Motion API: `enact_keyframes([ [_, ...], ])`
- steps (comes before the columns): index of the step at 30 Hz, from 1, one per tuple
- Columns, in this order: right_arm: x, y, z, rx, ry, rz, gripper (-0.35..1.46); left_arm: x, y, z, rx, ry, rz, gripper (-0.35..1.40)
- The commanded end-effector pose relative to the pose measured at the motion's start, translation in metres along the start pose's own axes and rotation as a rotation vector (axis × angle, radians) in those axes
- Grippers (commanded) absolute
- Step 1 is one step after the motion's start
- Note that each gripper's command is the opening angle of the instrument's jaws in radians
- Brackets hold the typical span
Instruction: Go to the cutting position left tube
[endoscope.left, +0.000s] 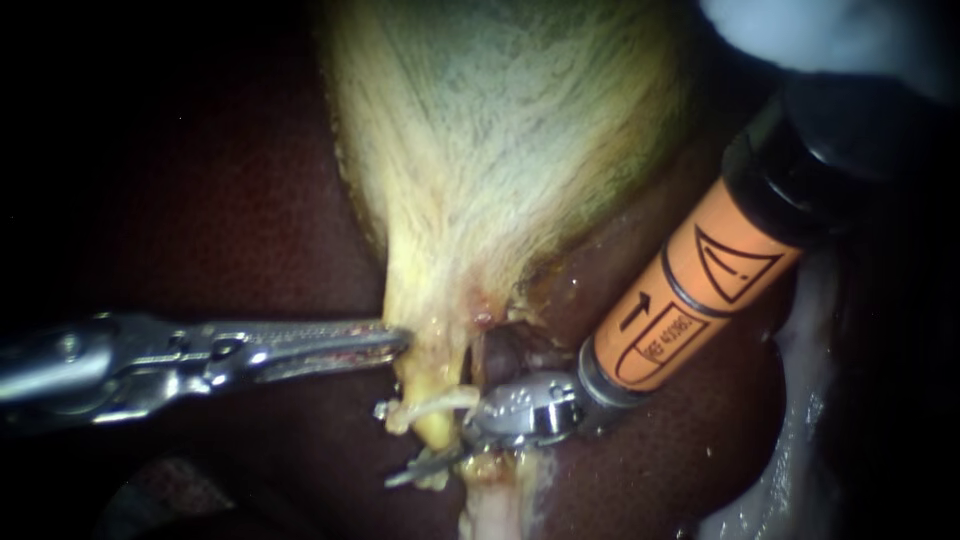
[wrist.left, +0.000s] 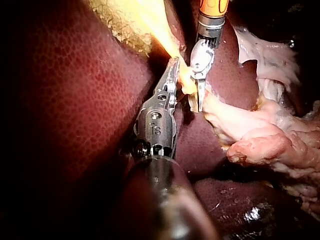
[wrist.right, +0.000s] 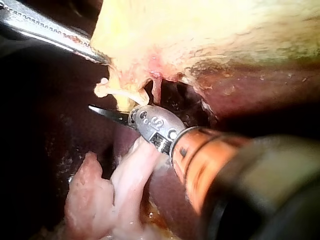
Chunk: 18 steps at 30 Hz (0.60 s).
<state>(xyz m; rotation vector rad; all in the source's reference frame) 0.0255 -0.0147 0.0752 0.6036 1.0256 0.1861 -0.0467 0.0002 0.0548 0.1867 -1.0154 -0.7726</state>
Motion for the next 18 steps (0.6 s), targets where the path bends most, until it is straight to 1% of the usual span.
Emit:
enact_keyframes([
  [1, 0.0000, 0.0000, 0.0000, 0.000, 0.000, -0.001, 1.33, 0.0000, 0.0000, 0.0001, 0.001, 0.000, 0.000, -0.35],
  [4, 0.0000, 0.0000, 0.0001, -0.001, 0.000, 0.011, 1.33, 0.0000, 0.0000, 0.0001, 0.000, 0.000, 0.000, -0.35],
  [18, -0.0004, 0.0000, 0.0004, -0.001, 0.000, 0.013, 1.35, 0.0000, 0.0000, 0.0003, 0.000, 0.000, 0.000, -0.35],
])
